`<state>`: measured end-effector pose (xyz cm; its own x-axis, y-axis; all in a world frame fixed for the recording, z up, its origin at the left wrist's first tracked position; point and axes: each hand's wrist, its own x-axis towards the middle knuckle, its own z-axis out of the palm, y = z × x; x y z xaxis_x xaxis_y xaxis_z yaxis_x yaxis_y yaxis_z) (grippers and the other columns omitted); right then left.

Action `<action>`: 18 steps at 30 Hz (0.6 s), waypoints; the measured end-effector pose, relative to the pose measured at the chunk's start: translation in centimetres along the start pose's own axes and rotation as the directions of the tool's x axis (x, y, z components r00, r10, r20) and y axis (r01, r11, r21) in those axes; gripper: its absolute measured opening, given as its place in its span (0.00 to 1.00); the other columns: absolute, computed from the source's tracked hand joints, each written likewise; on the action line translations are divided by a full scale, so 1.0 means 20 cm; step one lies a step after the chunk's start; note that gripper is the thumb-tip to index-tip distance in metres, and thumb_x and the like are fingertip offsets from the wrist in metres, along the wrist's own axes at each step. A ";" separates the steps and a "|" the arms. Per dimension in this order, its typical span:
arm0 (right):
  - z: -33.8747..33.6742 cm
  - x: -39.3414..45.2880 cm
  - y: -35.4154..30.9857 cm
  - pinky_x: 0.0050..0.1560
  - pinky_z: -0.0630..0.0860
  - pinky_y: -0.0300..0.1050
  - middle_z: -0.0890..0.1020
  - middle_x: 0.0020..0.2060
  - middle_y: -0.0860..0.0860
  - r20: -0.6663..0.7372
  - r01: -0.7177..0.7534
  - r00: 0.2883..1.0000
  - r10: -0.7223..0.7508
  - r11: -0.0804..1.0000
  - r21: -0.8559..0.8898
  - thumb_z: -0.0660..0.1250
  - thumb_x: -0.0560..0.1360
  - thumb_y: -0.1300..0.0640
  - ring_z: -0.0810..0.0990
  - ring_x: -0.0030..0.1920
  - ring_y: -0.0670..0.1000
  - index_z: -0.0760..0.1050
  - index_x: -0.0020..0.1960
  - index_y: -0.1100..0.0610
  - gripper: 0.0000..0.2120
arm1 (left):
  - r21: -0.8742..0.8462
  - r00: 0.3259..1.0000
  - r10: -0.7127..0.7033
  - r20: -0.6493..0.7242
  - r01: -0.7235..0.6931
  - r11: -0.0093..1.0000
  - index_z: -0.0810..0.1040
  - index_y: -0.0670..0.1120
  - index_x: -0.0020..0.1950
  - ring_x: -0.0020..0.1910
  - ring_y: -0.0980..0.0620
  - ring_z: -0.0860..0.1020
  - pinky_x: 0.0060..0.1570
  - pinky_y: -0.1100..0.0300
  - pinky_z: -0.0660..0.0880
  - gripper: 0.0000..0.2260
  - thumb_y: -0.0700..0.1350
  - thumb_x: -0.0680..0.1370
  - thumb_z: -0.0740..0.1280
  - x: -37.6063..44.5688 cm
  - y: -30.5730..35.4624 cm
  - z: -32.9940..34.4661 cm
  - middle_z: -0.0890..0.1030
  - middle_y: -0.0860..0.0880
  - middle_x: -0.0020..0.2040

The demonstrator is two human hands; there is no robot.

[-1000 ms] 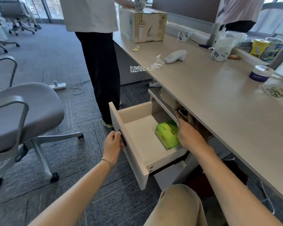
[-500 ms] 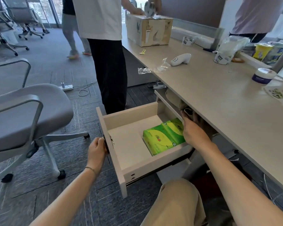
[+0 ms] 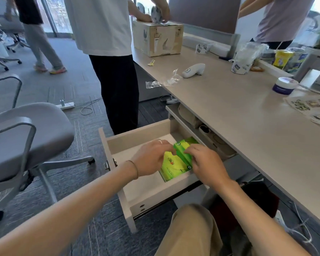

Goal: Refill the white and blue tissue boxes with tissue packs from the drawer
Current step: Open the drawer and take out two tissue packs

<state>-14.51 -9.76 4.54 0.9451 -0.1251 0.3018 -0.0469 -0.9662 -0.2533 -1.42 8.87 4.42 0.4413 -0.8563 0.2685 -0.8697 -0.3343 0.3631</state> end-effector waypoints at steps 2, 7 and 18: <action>0.01 -0.04 -0.02 0.53 0.79 0.50 0.83 0.55 0.50 0.024 -0.031 0.999 0.032 0.999 -0.009 0.65 0.71 0.66 0.81 0.56 0.54 0.82 0.60 0.55 0.19 | 0.107 0.973 0.047 0.228 -0.073 0.992 0.71 0.51 0.74 0.75 0.49 0.68 0.74 0.56 0.63 0.24 0.39 0.79 0.63 0.06 -0.03 0.11 0.72 0.47 0.75; 0.08 -0.05 0.00 0.58 0.76 0.49 0.81 0.59 0.53 0.104 -0.110 0.988 0.116 0.992 -0.063 0.65 0.74 0.64 0.78 0.60 0.55 0.78 0.65 0.56 0.20 | 0.272 0.868 0.032 0.496 -0.190 0.943 0.47 0.52 0.84 0.82 0.49 0.50 0.79 0.50 0.52 0.35 0.42 0.79 0.59 0.04 -0.12 0.19 0.48 0.47 0.84; 0.18 0.19 -0.03 0.64 0.70 0.57 0.66 0.72 0.60 0.446 -0.457 0.738 0.506 0.861 -0.222 0.63 0.76 0.53 0.67 0.70 0.63 0.52 0.81 0.51 0.36 | 0.436 0.853 -0.181 0.489 -0.059 0.898 0.45 0.54 0.83 0.82 0.48 0.53 0.78 0.45 0.55 0.36 0.49 0.80 0.60 -0.17 -0.23 0.03 0.47 0.48 0.84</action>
<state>-9.79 -8.86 2.40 0.8178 -0.4810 -0.3159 -0.5441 -0.8250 -0.1525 0.96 13.19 1.32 0.4261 -0.8624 -0.2734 -0.9035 -0.4212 -0.0793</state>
